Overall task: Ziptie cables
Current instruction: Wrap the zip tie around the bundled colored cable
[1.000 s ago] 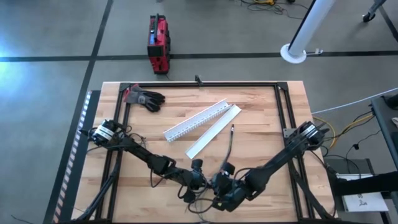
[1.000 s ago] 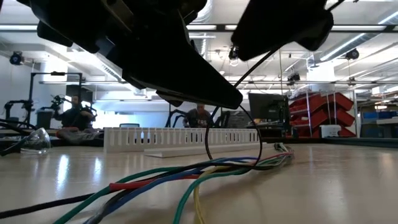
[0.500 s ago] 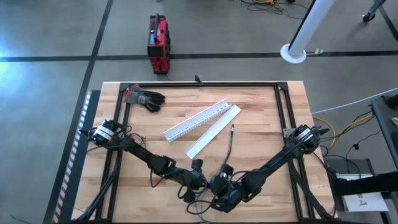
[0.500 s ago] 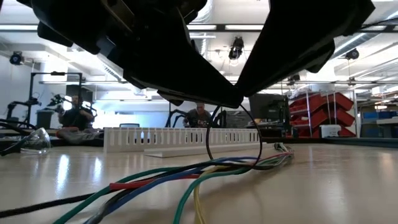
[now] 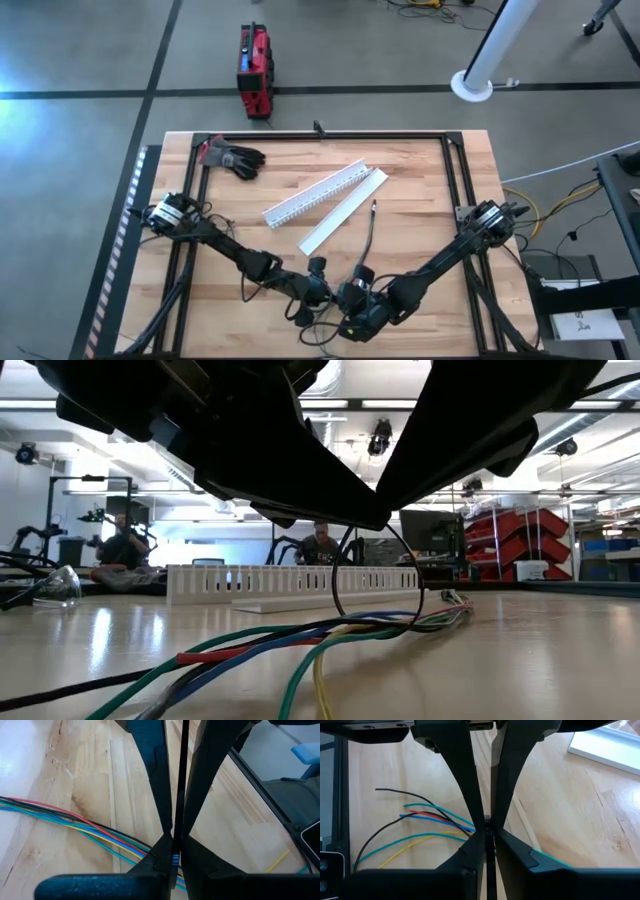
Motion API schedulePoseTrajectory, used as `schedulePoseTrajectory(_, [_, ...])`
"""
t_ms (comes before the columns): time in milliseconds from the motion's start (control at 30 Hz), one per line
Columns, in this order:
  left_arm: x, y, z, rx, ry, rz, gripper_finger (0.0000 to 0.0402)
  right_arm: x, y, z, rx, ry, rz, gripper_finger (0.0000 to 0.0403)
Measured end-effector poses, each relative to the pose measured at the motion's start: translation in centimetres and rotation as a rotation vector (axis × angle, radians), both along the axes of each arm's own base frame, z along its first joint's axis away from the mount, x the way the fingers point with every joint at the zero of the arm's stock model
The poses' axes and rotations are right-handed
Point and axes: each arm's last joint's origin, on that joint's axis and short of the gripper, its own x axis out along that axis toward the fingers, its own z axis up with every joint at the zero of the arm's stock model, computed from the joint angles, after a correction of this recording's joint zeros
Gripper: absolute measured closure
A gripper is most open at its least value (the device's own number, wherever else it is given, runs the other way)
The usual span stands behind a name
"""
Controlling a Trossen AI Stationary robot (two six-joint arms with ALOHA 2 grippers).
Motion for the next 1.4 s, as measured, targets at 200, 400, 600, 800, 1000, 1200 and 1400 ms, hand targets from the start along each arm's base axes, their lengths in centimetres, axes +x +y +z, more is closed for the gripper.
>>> schedulePoseTrajectory(200, [0.0,0.0,0.0,-0.001,-0.002,-0.001,0.0392,0.1,0.1,0.1,0.013,-0.012,0.002,0.0348])
schedulePoseTrajectory(400, [0.0,0.0,0.0,0.002,-0.002,-0.002,0.0392,0.2,-0.1,0.1,0.027,-0.013,-0.016,0.0338])
schedulePoseTrajectory(600, [0.0,0.0,0.0,0.009,0.001,-0.005,0.0392,0.4,-0.3,0.1,0.044,-0.004,-0.021,0.0371])
schedulePoseTrajectory(800, [-0.1,-0.2,0.0,0.045,-0.010,-0.030,0.0392,0.4,-0.4,0.1,0.050,-0.003,-0.018,0.0397])
schedulePoseTrajectory(1000, [-0.2,-0.3,0.0,0.071,-0.017,-0.047,0.0392,0.4,-0.4,0.6,0.063,0.001,-0.003,0.0401])
schedulePoseTrajectory(1200, [-0.2,-0.3,0.0,0.072,-0.017,-0.049,0.0392,-0.1,-0.2,1.5,0.073,-0.003,0.013,0.0402])
schedulePoseTrajectory(1400, [-0.2,-0.3,0.0,0.074,-0.012,-0.048,0.0392,-1.1,0.1,3.1,0.086,-0.001,0.039,0.0402])
